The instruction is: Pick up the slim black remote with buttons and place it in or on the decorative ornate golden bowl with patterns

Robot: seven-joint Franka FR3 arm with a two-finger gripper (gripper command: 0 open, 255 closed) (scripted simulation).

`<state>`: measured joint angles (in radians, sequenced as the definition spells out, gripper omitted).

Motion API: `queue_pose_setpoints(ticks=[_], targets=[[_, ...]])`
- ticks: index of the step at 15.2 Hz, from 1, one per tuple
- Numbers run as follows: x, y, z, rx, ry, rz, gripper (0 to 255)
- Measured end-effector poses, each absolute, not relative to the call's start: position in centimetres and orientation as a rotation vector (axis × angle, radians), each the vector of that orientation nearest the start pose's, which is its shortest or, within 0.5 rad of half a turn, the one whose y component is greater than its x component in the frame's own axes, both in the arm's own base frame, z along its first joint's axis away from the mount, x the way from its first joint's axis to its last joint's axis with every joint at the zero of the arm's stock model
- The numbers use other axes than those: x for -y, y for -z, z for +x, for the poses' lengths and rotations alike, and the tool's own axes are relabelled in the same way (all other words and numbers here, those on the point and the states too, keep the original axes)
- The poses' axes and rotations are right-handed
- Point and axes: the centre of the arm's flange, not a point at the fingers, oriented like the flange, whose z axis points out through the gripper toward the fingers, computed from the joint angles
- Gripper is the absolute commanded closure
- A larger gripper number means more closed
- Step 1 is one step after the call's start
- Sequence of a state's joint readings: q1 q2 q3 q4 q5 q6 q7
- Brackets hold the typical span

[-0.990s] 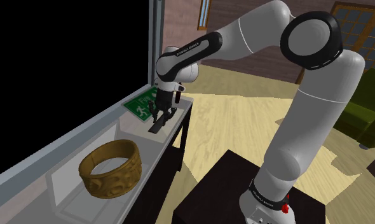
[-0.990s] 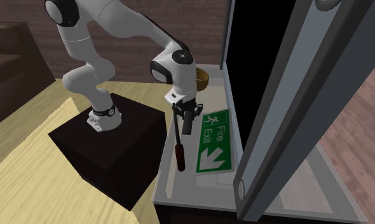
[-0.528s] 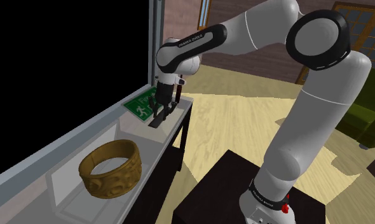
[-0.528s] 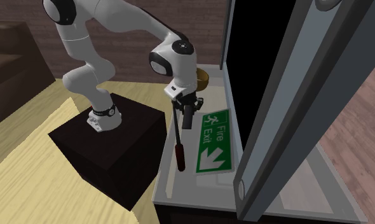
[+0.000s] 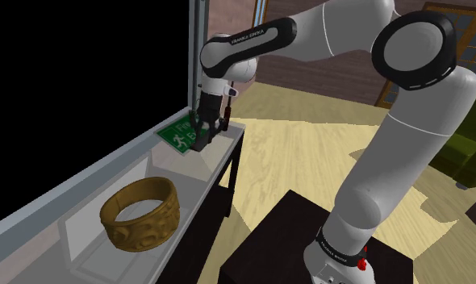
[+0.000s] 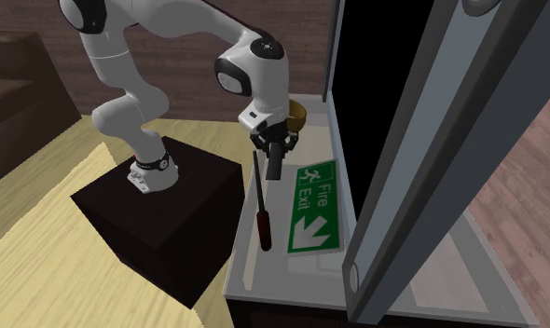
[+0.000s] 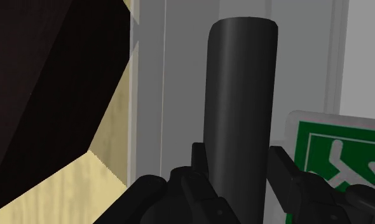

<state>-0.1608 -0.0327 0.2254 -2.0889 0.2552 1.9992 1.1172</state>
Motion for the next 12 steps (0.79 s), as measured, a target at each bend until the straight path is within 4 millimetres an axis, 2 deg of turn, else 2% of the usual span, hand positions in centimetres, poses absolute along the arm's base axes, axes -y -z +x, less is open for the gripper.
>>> queue_pose_setpoints(ticks=[12], targets=[[-4.9,-49.8,53.1,-1.64,-0.255,-2.486,255]])
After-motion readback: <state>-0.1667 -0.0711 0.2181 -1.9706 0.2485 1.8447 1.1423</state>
